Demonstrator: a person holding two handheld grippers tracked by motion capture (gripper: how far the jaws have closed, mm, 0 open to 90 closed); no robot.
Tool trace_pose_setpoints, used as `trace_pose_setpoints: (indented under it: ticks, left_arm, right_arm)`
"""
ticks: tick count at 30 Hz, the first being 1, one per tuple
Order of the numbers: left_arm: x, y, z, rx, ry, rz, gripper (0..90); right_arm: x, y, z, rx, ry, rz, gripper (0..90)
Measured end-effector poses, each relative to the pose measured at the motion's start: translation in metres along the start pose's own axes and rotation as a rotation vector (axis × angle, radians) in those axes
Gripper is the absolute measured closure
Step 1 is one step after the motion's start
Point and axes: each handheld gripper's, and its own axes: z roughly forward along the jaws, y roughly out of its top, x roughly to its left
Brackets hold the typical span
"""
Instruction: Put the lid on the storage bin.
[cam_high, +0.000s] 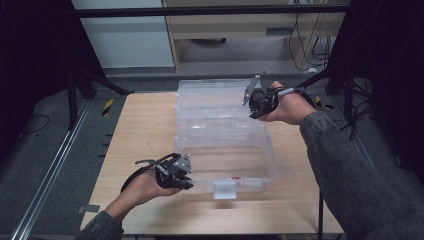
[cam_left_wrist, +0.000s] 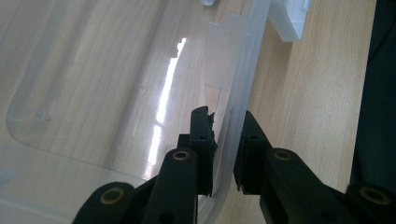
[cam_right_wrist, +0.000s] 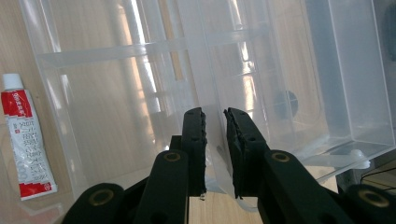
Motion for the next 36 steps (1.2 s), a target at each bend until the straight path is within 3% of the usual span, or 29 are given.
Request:
trace_pose_setpoints:
  ticks: [8,19,25,36]
  left_arm:
    - [0.0,-0.002,-0.001,-0.016,0.001,-0.006,79.9]
    - [-0.005,-0.002,-0.001,-0.025,0.054,-0.028,79.1]
    - [-0.005,-0.003,-0.001,-0.028,0.057,-0.055,78.3]
    - [-0.005,-0.005,0.0,-0.036,0.06,-0.062,77.8]
  right_arm:
    - [0.001,0.004,-0.001,0.015,0.013,-0.022,79.9]
    - [0.004,0.008,-0.007,0.013,0.029,-0.02,82.9]
    - [0.006,0.009,-0.009,0.014,0.036,-0.019,84.2]
    - [0.012,0.011,-0.015,0.002,0.043,-0.036,85.8]
